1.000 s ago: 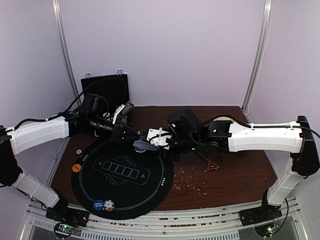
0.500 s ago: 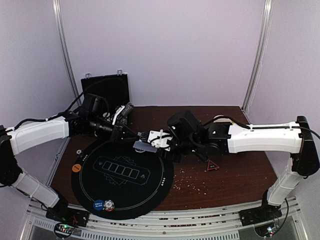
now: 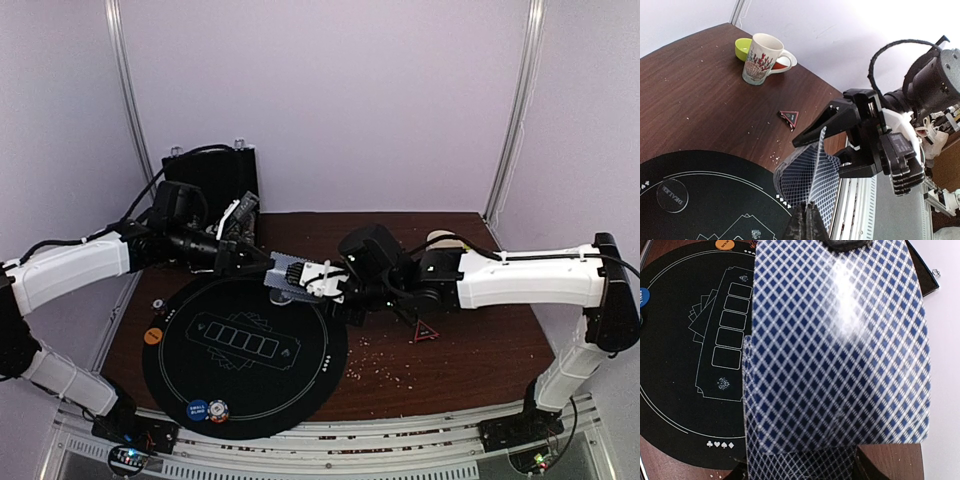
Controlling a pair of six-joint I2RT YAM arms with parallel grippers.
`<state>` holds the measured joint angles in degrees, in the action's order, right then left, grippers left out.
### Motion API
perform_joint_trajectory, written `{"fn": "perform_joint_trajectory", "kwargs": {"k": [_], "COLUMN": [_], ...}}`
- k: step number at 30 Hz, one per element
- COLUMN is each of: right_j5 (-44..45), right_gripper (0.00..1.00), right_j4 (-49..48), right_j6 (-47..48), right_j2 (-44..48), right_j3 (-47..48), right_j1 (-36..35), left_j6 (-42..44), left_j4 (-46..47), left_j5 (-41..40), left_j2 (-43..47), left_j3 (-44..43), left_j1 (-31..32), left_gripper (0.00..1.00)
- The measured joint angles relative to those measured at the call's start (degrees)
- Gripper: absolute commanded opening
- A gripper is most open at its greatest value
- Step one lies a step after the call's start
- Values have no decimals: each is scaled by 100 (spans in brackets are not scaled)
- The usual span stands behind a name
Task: Distribute texas hold em gaming equipment
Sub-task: Pick up the poker card from the face-down deck piles, then distribute the poker card in the big blind area.
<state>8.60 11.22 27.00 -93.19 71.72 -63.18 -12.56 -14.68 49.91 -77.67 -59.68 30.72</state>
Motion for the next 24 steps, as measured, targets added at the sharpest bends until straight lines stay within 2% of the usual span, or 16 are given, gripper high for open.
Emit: {"fn": "perform_joint_trajectory", "kwargs": {"k": [5, 8, 14, 17, 24], "right_j5": [0, 20, 37, 33, -17], "right_gripper": [49, 49, 49, 49, 49], "right_j4": [-94, -105, -120, -149, -155], "right_j6": [-24, -44, -63, -66, -61], "right_j2": [63, 125, 168, 179, 201], "right_j3": [-57, -120, -157, -162, -181], "right_j1": [57, 90, 120, 120, 120], "left_j6": [-308, -706, -1412, -1633, -1869], "left_j4": [271, 400, 243, 57, -667], "left_j5": [70, -85, -1130, -1685, -2337], "left_j2": [101, 326, 1086, 1447, 1731], "left_j3": [31, 181, 619, 741, 942], "left_j1": [-232, -590, -1532, -1716, -2057], "left_gripper": [0, 0, 0, 0, 0]}}
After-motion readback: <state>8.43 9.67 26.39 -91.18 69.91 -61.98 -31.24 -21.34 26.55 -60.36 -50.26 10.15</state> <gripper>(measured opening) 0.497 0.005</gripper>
